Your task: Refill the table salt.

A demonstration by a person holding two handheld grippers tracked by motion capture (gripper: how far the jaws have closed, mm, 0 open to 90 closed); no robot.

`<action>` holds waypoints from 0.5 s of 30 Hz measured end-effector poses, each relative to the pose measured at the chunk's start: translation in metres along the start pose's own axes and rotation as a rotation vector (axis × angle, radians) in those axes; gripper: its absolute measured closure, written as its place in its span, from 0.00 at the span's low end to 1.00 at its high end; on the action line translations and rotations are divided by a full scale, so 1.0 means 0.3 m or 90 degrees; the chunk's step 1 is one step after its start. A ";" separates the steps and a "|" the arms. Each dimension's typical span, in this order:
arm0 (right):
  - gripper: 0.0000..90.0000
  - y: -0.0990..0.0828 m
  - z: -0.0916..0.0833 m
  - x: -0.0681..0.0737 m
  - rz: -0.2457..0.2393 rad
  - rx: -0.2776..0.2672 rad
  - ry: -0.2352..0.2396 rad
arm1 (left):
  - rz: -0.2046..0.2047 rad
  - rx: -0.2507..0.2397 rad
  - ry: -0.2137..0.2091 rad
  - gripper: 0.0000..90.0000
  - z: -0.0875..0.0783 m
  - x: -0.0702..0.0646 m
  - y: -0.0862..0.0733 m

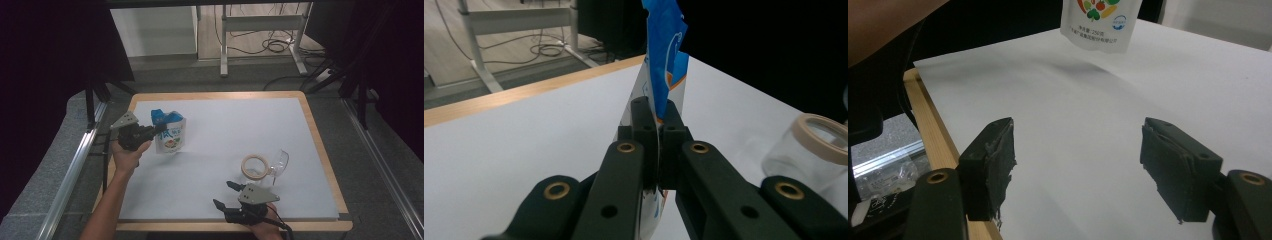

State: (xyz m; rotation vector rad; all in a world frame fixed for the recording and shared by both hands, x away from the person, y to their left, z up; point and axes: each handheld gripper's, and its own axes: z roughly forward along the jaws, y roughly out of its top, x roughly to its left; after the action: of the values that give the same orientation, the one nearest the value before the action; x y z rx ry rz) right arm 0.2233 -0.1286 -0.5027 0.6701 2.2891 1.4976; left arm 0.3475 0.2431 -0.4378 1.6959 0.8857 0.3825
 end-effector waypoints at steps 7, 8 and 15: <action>0.34 0.017 0.030 0.028 -0.008 0.004 0.010 | 0.006 0.000 -0.028 1.00 -0.015 -0.085 0.002; 0.34 0.019 0.036 0.031 -0.007 0.004 0.011 | 0.007 -0.001 -0.032 1.00 -0.016 -0.097 0.003; 0.34 0.014 0.073 0.043 -0.004 0.012 0.000 | 0.009 0.003 -0.058 1.00 -0.009 -0.164 0.004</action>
State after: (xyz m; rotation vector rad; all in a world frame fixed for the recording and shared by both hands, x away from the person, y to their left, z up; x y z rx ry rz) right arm 0.2245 -0.1034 -0.5077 0.6683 2.3058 1.4740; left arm 0.3133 0.2092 -0.4267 1.7102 0.8090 0.3104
